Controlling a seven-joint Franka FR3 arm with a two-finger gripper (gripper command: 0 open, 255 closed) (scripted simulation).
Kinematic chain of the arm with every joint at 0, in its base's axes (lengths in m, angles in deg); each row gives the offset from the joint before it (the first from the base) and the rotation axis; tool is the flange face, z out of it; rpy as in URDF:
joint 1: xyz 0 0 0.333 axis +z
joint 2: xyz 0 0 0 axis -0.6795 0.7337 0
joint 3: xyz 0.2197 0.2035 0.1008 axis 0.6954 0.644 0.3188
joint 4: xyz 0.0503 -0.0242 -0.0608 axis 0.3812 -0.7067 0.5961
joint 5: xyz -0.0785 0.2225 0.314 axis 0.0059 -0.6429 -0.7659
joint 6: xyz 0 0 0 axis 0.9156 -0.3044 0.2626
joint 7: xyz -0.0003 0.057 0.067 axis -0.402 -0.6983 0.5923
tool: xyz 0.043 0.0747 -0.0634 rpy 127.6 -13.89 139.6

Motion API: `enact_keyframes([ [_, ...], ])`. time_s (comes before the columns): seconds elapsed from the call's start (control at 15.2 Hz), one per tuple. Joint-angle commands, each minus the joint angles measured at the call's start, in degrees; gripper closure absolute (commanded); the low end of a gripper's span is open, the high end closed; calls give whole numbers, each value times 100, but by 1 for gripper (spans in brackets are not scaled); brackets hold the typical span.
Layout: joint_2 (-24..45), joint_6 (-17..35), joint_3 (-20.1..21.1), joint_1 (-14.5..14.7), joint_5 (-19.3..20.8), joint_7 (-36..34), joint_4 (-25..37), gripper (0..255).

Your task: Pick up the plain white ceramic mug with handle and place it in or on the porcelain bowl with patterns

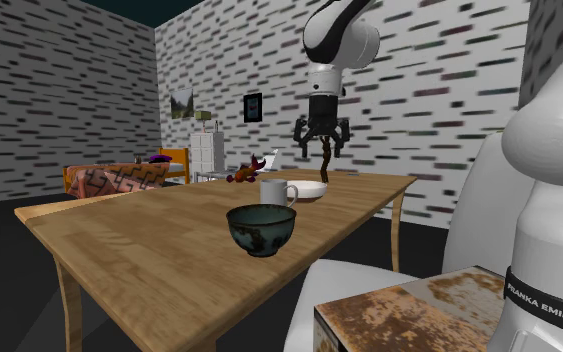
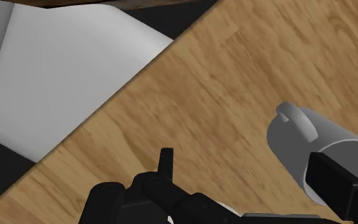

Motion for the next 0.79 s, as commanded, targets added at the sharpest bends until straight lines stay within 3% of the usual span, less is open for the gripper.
enact_keyframes([
  [0.0,421,242,149,31,59,-218,194,0],
  [0.46,1835,854,530,175,516,-1020,988,0],
  [0.73,2025,1147,521,178,598,-1077,876,0],
])
